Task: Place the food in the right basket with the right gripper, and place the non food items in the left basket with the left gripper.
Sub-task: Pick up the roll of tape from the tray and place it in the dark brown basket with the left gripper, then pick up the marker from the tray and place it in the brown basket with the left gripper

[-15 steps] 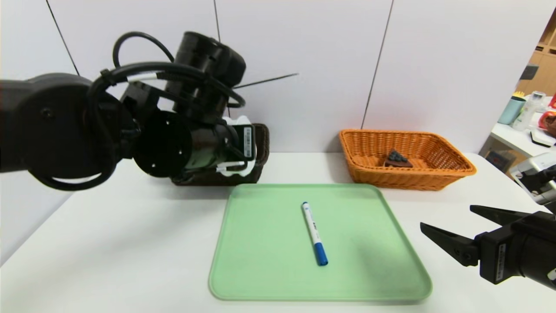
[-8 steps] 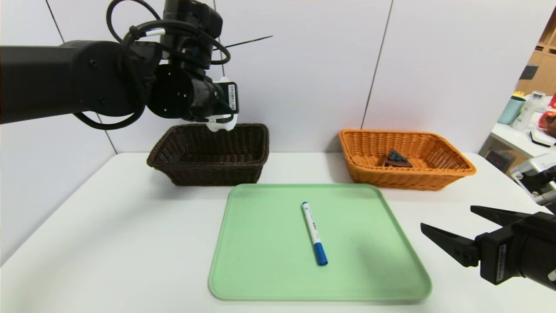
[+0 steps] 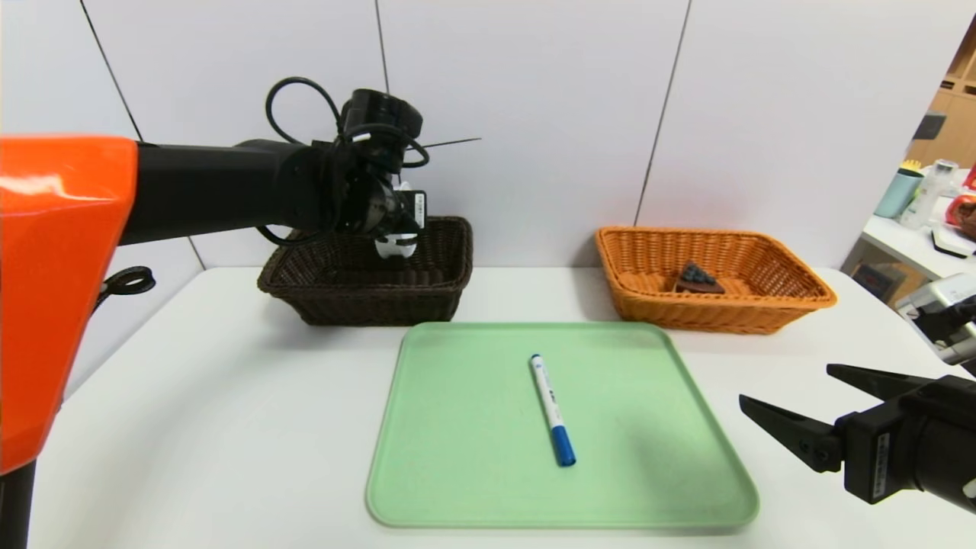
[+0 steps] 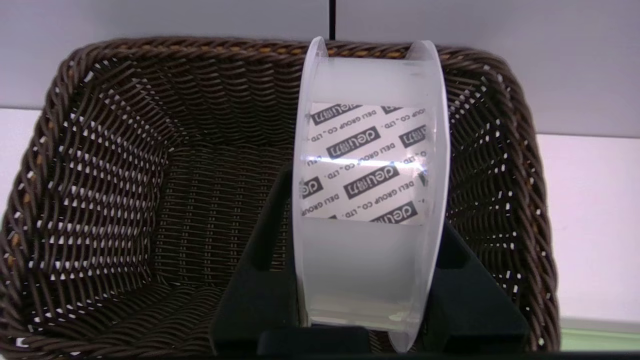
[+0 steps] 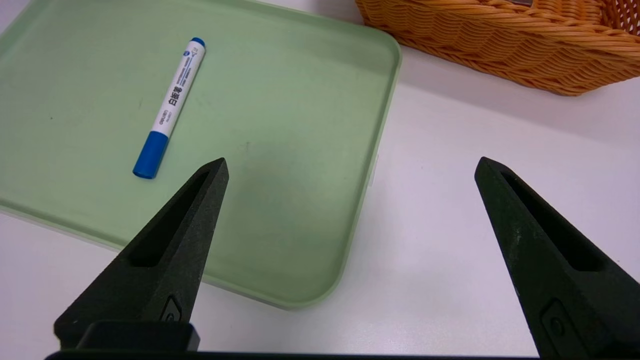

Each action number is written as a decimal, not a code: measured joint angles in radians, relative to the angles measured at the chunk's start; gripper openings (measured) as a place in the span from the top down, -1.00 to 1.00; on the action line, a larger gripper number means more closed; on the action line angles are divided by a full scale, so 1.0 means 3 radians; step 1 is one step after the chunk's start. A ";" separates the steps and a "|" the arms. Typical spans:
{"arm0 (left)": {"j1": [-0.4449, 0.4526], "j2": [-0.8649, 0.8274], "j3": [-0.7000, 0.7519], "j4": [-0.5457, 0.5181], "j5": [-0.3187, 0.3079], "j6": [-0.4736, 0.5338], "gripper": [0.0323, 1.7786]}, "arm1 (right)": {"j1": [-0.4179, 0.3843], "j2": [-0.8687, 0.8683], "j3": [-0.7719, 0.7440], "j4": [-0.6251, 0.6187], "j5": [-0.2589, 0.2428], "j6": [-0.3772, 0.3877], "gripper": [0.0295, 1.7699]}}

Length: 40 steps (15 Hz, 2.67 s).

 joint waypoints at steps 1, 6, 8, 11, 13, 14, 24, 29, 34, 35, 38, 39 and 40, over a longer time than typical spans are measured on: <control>0.0009 0.0042 0.0000 0.0000 0.0001 -0.0001 0.37 | -0.0001 0.0000 0.0005 0.0000 0.0000 0.0000 -0.92; 0.0084 0.0164 0.0131 -0.0008 -0.0026 -0.0010 0.37 | 0.0000 0.0000 0.0013 -0.0001 0.0000 0.0000 -0.92; 0.0090 0.0180 0.0187 -0.0006 -0.0067 -0.0018 0.37 | 0.0000 -0.0001 0.0016 0.0000 -0.0001 0.0000 -0.92; 0.0093 0.0189 0.0207 -0.0008 -0.0070 -0.0013 0.37 | 0.0000 -0.0001 0.0021 0.0000 0.0000 -0.0001 -0.92; 0.0091 0.0189 0.0242 -0.0006 -0.0068 -0.0013 0.37 | 0.0000 -0.0003 0.0021 0.0000 0.0000 -0.0001 -0.92; 0.0093 0.0188 0.0256 -0.0023 -0.0070 -0.0011 0.19 | 0.0000 -0.0003 0.0021 0.0000 -0.0003 0.0000 -0.92; 0.0060 0.0075 0.0360 -0.0160 -0.0123 -0.0004 -0.61 | 0.0000 0.0016 0.0015 0.0000 0.0000 -0.0013 -0.92; -0.0048 -0.0240 0.0378 -0.0126 -0.0123 0.0077 -0.75 | 0.0030 0.0026 0.0010 -0.0001 -0.0001 -0.0007 -0.92; -0.0359 -0.0643 0.0448 0.0345 -0.0117 0.0057 -0.83 | 0.0050 0.0026 0.0005 0.0000 -0.0022 -0.0005 -0.92; -0.0452 -0.0713 0.0444 0.0468 -0.0116 0.0046 -0.84 | 0.0050 0.0026 0.0005 -0.0001 -0.0027 -0.0005 -0.92; -0.0718 -0.0875 0.0430 0.0745 -0.0111 -0.0106 -0.86 | 0.0050 0.0026 0.0005 0.0000 -0.0030 -0.0006 -0.92; -0.0819 -0.0914 0.0430 0.0860 -0.0113 -0.0207 -0.87 | 0.0050 0.0026 0.0004 -0.0001 -0.0030 -0.0005 -0.92; -0.0906 -0.0943 0.0431 0.0975 -0.0114 -0.0313 -0.88 | 0.0051 0.0026 0.0001 -0.0001 -0.0030 -0.0005 -0.92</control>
